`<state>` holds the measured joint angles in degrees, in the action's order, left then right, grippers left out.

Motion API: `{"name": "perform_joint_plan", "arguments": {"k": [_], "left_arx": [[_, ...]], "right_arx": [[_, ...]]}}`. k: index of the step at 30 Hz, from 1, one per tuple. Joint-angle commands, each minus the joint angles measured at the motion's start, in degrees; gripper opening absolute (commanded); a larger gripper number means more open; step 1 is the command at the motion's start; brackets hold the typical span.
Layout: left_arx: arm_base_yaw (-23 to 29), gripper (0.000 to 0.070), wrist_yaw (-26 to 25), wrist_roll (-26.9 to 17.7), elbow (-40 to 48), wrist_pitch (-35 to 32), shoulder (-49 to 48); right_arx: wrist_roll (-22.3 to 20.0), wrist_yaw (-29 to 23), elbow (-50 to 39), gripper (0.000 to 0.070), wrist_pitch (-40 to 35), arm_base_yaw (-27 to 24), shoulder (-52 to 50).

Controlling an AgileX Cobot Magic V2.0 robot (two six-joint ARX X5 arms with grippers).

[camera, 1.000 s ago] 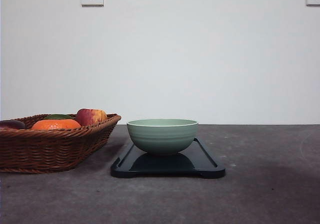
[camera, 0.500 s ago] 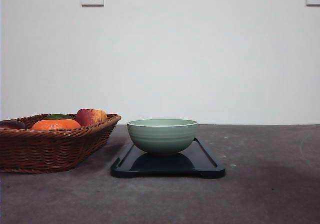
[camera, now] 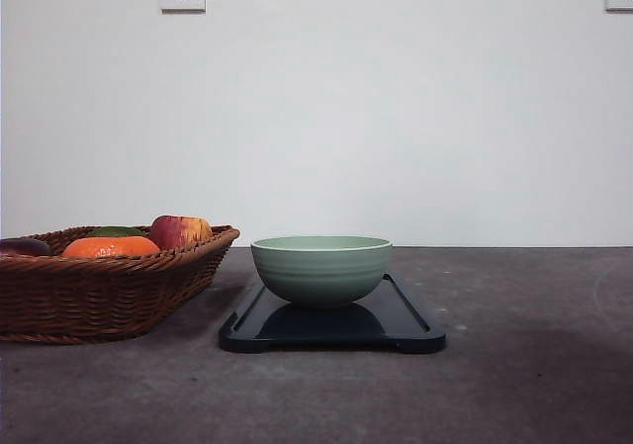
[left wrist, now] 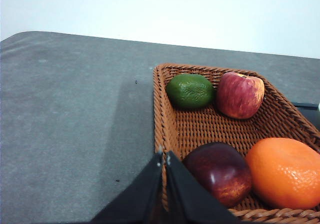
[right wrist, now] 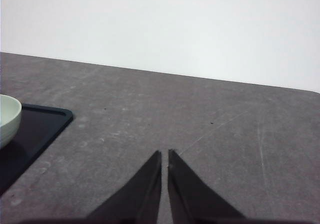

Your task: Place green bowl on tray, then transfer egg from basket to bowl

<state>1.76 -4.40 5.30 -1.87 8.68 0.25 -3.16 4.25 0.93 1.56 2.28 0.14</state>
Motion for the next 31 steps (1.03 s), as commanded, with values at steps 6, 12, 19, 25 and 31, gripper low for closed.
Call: {"name": "perform_joint_plan", "arguments": {"k": [6, 12, 19, 25, 31], "left_arx": [[0.0, 0.0000, 0.1, -0.8, 1.1, -0.8, -0.1], [0.0, 0.0000, 0.1, -0.8, 1.1, -0.8, -0.1], [0.0, 0.0000, 0.1, -0.8, 1.1, -0.8, -0.1], [0.0, 0.0000, 0.1, -0.8, 1.1, -0.8, -0.1], [0.0, 0.0000, 0.1, -0.8, 1.1, -0.8, -0.1]], "right_arx": [[0.0, -0.2, -0.2, 0.0015, -0.3, 0.1, 0.1], [-0.1, -0.2, -0.2, 0.0015, -0.3, 0.1, 0.1], [0.0, -0.2, -0.2, 0.0015, -0.3, 0.1, 0.1], [0.0, -0.2, -0.2, 0.0015, -0.3, 0.1, 0.1], [-0.1, -0.2, -0.2, 0.0015, -0.3, 0.1, 0.1]]}}
